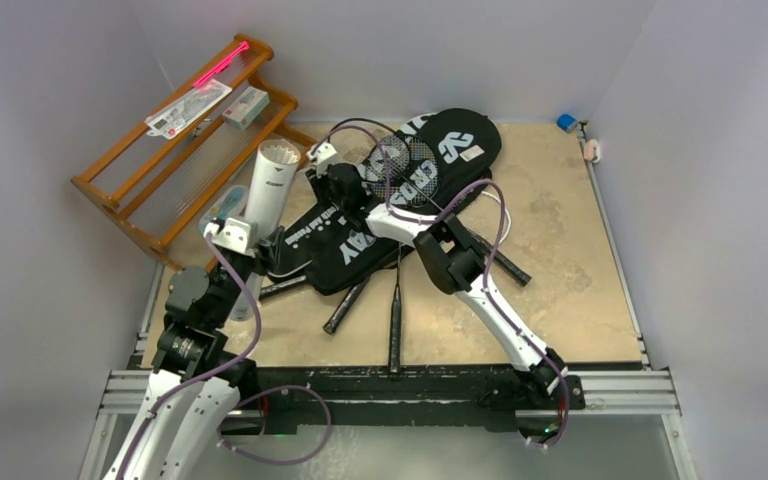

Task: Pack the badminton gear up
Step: Pick up the shuttlecock at the center of the board.

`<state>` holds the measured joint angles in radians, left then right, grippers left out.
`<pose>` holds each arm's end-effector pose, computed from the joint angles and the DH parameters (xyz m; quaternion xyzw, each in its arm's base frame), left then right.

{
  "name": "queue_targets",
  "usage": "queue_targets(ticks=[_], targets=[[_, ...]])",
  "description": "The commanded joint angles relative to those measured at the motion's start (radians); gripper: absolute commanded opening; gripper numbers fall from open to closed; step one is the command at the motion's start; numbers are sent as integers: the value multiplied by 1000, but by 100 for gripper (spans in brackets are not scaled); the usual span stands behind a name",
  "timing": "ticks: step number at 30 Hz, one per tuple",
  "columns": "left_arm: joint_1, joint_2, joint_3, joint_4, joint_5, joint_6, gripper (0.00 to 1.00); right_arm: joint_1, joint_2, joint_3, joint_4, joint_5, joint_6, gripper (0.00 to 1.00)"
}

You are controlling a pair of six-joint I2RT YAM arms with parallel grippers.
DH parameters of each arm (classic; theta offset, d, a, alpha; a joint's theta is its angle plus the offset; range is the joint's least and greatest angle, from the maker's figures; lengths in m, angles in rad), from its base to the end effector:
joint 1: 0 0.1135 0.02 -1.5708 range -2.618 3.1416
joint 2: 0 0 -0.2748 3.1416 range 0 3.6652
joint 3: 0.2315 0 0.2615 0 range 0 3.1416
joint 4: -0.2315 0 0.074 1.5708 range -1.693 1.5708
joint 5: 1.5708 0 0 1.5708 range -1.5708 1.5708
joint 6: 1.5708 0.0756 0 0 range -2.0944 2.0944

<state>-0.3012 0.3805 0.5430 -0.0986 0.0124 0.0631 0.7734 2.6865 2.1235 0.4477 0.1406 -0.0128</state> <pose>0.1483 -0.0471 0.3255 0.1284 0.6720 -0.0908 0.7237 0.4811 0.4548 0.1321 -0.2421 0.7059 0.1976 0.6356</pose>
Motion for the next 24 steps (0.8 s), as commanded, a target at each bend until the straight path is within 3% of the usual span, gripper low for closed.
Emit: queue_targets(ticks=[1,3,6,14,24], targets=[[8,-2,17,32,-10,-5,40,16,37,98,102,57,33,39],[8,-5,17,33,-10,-5,40,20,60,124,124,64,30,28],[8,-5,17,33,-11,-3,40,23,39,100,167,61,18,0],[12,-2,18,35,2,1,40,26,-416,-453,398,-1,62,0],[13,3,2,64,156,34,42,23,-1015,-812,1,-132,129,0]])
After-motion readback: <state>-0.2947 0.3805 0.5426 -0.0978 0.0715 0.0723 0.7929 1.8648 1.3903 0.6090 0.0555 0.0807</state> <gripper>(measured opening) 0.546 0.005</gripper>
